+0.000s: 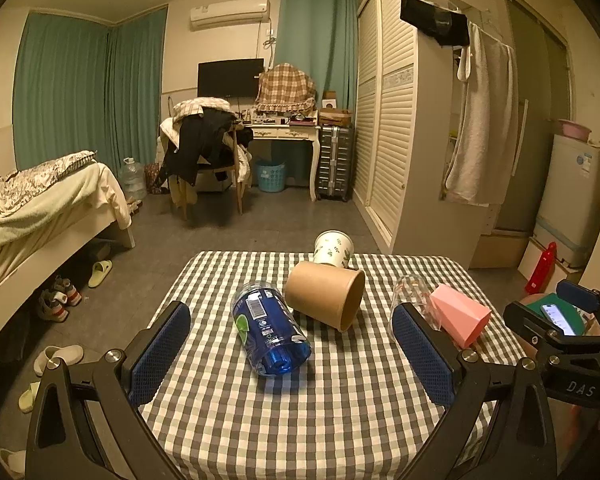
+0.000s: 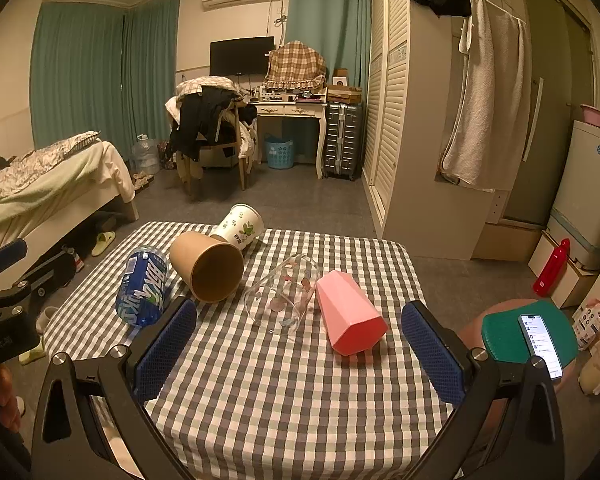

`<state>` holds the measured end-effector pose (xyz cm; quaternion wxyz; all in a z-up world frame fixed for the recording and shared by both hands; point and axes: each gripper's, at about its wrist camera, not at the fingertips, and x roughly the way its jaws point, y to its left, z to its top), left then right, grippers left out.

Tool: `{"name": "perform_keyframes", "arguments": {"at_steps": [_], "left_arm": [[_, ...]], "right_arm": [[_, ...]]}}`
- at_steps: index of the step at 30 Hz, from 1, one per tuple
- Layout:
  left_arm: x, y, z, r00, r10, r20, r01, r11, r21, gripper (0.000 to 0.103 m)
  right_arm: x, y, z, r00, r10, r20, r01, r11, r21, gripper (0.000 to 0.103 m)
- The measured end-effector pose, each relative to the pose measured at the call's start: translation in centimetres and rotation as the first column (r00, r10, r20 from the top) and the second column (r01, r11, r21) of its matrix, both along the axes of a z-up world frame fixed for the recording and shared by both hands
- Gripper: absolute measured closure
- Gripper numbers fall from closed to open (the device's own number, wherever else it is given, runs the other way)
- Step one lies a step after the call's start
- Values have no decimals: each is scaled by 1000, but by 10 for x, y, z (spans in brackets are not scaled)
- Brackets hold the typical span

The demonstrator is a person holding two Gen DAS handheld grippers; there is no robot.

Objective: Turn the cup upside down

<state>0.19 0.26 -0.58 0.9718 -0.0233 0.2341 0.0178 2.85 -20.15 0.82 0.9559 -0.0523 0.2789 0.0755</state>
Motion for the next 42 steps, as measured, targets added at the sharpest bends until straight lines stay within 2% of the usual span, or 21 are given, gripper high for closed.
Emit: {"name": "perform_keyframes", "arguments": {"at_steps": [6,22,42], "left_arm": [[0,0,1,1000,0,-2,0,1000,0,0],[-1,1,0,1000,4,-3,-4,1000,-3,0],[-3,6,0,1000,11,-6,-11,1000,-7,0]], "right_arm": [[0,-2,-4,1000,-4,3,4,1000,0,0],[-3,2,13,1000,6,18,-6,1000,-9,0],[-6,8,19,999,24,29,-24,1000,-18,0]]}}
